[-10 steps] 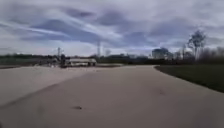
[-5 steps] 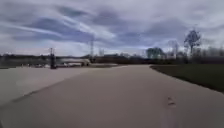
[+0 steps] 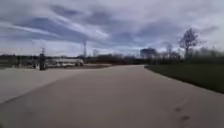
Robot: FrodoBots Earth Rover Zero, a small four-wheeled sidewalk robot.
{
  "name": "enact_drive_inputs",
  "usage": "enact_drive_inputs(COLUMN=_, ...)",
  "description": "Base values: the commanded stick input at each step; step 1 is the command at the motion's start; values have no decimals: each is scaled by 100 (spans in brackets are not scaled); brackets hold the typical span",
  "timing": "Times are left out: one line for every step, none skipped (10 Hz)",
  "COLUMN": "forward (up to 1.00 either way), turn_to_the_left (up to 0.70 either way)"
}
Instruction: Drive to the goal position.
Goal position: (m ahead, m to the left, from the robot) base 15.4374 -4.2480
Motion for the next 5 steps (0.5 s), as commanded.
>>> enact_drive_inputs(forward=100, turn_to_the_left=0)
enact_drive_inputs(forward=100, turn_to_the_left=0)
enact_drive_inputs(forward=100, turn_to_the_left=0)
enact_drive_inputs(forward=100, turn_to_the_left=0)
enact_drive_inputs(forward=100, turn_to_the_left=0)
